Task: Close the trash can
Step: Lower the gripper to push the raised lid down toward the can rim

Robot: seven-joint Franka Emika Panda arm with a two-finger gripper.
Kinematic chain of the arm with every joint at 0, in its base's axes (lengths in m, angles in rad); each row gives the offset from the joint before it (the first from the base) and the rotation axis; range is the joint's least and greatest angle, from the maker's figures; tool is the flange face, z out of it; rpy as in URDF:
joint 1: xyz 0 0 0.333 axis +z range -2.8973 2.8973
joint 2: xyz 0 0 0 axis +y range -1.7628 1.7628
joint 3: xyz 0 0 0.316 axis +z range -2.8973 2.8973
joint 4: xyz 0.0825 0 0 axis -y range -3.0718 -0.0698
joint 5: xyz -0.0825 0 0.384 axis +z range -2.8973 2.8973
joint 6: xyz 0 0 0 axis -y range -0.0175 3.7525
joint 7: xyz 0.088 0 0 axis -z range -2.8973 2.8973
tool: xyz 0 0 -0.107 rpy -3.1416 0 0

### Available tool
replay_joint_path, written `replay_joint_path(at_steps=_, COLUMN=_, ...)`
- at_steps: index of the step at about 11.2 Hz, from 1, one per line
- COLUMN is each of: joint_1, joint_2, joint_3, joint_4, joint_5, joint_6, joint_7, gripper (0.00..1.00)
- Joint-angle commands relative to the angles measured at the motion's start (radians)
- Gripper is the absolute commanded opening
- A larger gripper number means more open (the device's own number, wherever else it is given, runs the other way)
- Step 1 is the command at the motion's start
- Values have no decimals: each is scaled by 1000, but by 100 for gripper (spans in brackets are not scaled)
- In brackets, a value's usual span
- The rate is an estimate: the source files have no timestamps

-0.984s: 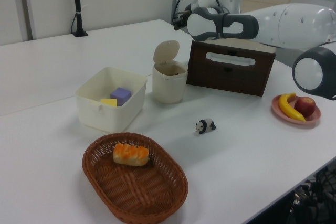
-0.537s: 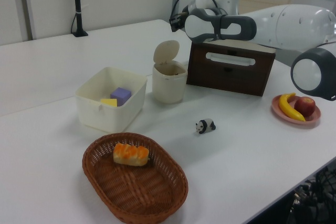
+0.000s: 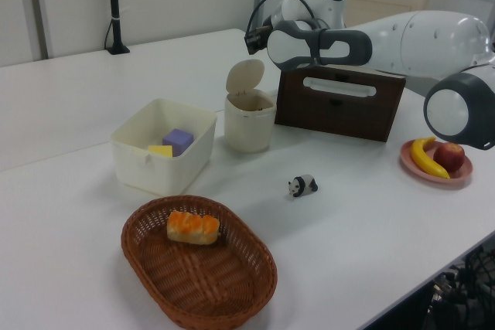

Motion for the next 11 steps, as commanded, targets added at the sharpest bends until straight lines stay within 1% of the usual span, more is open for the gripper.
replay_joint_path(at_steps=1, joint_1=2, joint_2=-11, joint_3=23, joint_4=-29, joint_5=-40, joint_6=14, joint_7=-18, gripper=0)
replay_joint_path(at_steps=2, joint_1=-8, joint_2=-22, joint_3=33, joint_4=-55, joint_5=-51, joint_6=14, joint_7=-18, gripper=0)
replay_joint_path(at_steps=6, joint_1=-8, joint_2=-55, joint_3=35, joint_4=-115, joint_5=-65, joint_6=14, joint_7=-23, gripper=0)
replay_joint_path(at_steps=9, joint_1=-14, joint_2=-98, joint_3=35, joint_4=-188, joint_5=-73, joint_6=14, joint_7=-38, gripper=0)
replay_joint_path(at_steps=11, joint_1=-14, joint_2=-144, joint_3=40, joint_4=-245, joint_5=-74, joint_6=14, joint_7=-39, gripper=0)
